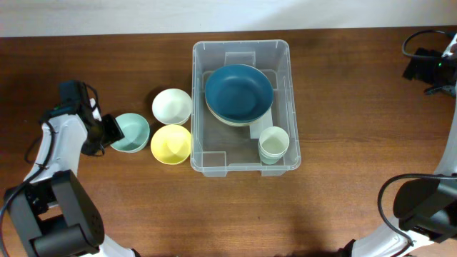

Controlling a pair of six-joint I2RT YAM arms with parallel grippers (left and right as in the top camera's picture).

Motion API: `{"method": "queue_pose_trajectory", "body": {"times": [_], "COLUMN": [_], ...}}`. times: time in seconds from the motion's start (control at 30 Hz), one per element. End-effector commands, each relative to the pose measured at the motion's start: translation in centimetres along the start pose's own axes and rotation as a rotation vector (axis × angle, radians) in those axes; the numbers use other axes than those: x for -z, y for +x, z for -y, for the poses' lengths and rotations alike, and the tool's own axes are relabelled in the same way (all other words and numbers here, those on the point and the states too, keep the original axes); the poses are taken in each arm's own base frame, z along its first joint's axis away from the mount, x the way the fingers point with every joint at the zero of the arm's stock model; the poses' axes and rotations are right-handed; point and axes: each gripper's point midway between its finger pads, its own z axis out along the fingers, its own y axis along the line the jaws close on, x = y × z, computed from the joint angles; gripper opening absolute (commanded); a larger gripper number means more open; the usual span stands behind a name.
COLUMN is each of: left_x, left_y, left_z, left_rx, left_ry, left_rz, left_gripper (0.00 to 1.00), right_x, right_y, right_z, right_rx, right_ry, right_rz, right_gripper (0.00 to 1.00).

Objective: Pack container
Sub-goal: 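Grasp the mint bowl rim with the left gripper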

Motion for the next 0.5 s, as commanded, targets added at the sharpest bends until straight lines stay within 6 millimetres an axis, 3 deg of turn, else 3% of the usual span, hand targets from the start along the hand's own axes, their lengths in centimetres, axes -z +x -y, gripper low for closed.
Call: {"method": "queue_pose_trajectory", "body": {"times": [0.0, 0.4, 0.47], "left_x": [-1.3, -4.6, -4.9], "left_y": [1.2, 1.1, 1.2], "left_z": [0.0, -0.1, -0.1], "left_rx": [0.008, 0.008, 0.009], "left_ry": [0.007, 0.004, 0.002], "left_rz": [-0.022, -0.037, -0.043], "left_gripper": [0.58, 0.57, 0.43], "right_x": [1.0, 1.0, 1.0], "right_y": [-0.5, -0.5, -0.5], "right_z": [0.2, 0.2, 0.2], "right_rx": [-0.016, -0.016, -0.016], "right_ry": [0.000, 0.000, 0.000], "right_rz": [0.029, 0.029, 0.029], "right_gripper": [0.99, 0.99, 0.99]}}
